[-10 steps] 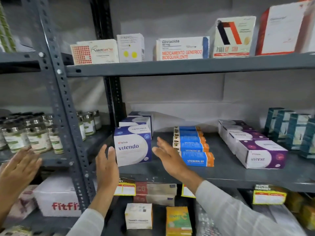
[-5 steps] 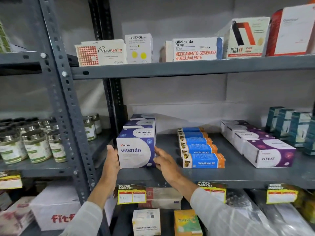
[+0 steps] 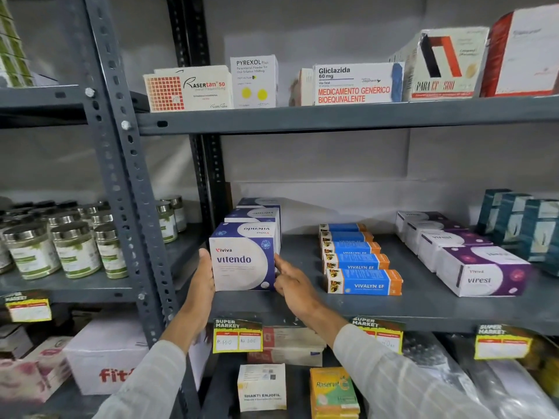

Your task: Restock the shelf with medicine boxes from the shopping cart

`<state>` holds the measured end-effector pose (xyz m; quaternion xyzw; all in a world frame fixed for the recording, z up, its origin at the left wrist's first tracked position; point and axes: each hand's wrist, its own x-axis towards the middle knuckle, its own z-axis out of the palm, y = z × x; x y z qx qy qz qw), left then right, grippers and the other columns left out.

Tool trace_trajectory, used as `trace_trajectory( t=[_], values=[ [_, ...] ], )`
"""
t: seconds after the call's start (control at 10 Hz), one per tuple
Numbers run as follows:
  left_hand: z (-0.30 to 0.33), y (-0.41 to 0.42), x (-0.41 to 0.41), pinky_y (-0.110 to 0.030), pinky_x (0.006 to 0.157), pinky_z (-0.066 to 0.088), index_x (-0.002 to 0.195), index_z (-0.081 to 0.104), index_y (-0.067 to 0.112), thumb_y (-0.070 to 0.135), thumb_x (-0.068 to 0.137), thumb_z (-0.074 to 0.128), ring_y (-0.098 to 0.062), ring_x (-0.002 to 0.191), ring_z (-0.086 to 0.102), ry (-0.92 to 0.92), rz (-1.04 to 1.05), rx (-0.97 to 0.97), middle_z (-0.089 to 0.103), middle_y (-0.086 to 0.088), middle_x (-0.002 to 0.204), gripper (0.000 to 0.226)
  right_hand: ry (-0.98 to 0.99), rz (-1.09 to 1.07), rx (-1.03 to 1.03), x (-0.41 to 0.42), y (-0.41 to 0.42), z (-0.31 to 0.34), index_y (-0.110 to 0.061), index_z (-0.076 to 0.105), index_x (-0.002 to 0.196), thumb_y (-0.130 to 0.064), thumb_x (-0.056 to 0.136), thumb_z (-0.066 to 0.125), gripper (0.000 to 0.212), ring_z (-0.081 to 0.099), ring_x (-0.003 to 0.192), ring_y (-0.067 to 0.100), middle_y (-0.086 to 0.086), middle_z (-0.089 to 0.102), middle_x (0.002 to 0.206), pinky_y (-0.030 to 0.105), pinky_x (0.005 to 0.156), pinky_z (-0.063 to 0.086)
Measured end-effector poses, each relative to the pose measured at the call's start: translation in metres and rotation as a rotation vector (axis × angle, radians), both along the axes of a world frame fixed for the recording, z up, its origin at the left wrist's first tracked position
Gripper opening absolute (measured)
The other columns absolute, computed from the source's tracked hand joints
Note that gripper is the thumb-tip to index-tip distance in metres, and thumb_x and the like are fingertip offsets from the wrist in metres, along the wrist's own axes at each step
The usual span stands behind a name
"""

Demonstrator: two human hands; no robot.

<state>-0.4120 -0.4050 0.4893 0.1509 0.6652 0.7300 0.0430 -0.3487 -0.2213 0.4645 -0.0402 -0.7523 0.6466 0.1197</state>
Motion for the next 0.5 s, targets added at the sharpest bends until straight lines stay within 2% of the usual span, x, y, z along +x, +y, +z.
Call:
trace_trajectory(
  t=[0.1, 0.3, 0.4, 0.5],
  values=[
    [0.001, 0.001, 0.0, -0.025, 0.087, 0.049, 0.13, 0.059, 0.036, 0.072, 0.091, 0.023, -0.009, 0.112, 0.066, -0.002, 0.014, -0.014, 0.072, 0.011, 0.119, 0.064, -0.019, 0.021, 0.007, 0.001, -0.001, 0.001, -0.044, 0.036, 0.151, -0.035, 0.1, 0.055, 0.055, 0.054, 0.129, 0.016, -0.007, 0.053, 0.142, 0.04, 0.102, 0.055],
    [0.007, 0.005, 0.006, -0.034, 0.095, 0.05, 0.113, 0.064, 0.039, 0.063, 0.102, 0.022, -0.011, 0.106, 0.068, -0.029, 0.035, -0.015, 0.074, 0.006, 0.114, 0.05, -0.055, 0.067, 0.073, 0.009, 0.0, 0.01, -0.039, 0.024, 0.158, -0.027, 0.102, 0.052, 0.063, 0.048, 0.131, 0.017, -0.003, 0.046, 0.148, 0.033, 0.1, 0.053],
    [0.014, 0.007, 0.024, -0.044, 0.107, 0.042, 0.107, 0.064, 0.038, 0.061, 0.104, 0.02, -0.016, 0.107, 0.064, -0.004, 0.183, -0.008, 0.071, 0.005, 0.115, 0.049, -0.015, 0.096, 0.119, 0.036, 0.004, 0.022, -0.041, 0.025, 0.156, -0.027, 0.103, 0.052, 0.062, 0.052, 0.126, 0.012, -0.01, 0.047, 0.145, 0.037, 0.102, 0.055],
    [0.032, 0.018, 0.051, -0.04, 0.09, 0.046, 0.111, 0.059, 0.02, 0.055, 0.105, 0.025, -0.026, 0.107, 0.063, 0.145, 0.578, -0.074, 0.067, -0.003, 0.115, 0.049, 0.141, 0.017, 0.158, 0.069, 0.036, 0.048, -0.037, 0.028, 0.157, -0.024, 0.104, 0.049, 0.058, 0.043, 0.134, 0.003, -0.019, 0.041, 0.148, 0.018, 0.097, 0.047]
  ],
)
